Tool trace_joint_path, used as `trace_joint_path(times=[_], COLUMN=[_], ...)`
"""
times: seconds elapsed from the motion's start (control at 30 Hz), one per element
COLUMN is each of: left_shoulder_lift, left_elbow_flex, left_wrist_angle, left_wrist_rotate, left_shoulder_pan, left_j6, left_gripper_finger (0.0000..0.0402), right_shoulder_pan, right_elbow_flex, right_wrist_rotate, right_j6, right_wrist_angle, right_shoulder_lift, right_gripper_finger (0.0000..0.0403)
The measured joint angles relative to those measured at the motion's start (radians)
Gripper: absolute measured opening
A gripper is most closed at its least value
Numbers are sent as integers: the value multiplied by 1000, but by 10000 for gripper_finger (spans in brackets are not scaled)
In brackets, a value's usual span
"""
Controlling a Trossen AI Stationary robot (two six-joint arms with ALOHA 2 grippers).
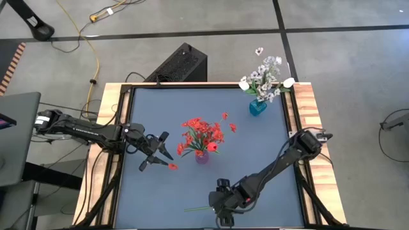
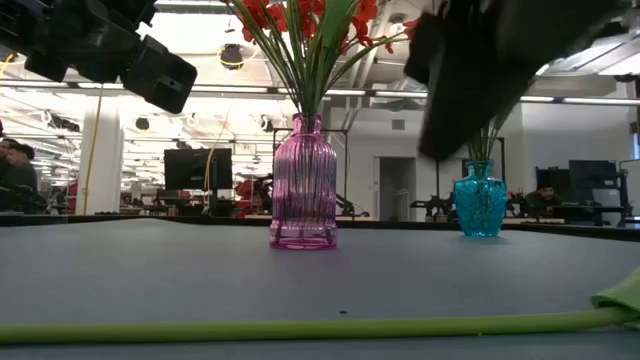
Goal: Sort flowers into vase by color
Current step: Put the red flower into the purple vase
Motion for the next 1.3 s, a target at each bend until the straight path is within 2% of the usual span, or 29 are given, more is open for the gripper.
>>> trace_joint_path(times=[0.3,0.47,0.57,0.8,0.87,1.03,1.13,1.3], left_shoulder_lift=[0,0,0,0,0,0,0,0], left_elbow_flex=[0,0,0,0,0,0,0,0], left_wrist_angle=[-25,-35,-37,-44,-43,-43,-42,-36], left_wrist_rotate=[-18,-19,-19,-52,-52,-66,-70,-89], left_shoulder_pan=[-49,-64,-65,-65,-65,-65,-65,-65], left_j6=[-2,-2,9,33,41,43,24,-74], left_gripper_finger=[113,113,113,113,113,113,113,113], right_shoulder_pan=[17,33,48,96,107,114,97,54], right_elbow_flex=[40,44,45,36,35,81,136,261], right_wrist_rotate=[-1,-5,8,28,30,85,134,361], right_j6=[39,69,87,82,82,78,2,-217], right_wrist_angle=[-46,-116,-174,-205,-218,-297,-410,-532], right_shoulder_lift=[137,151,155,164,164,168,166,146], right_gripper_finger=[282,266,219,41,17,24,16,15])
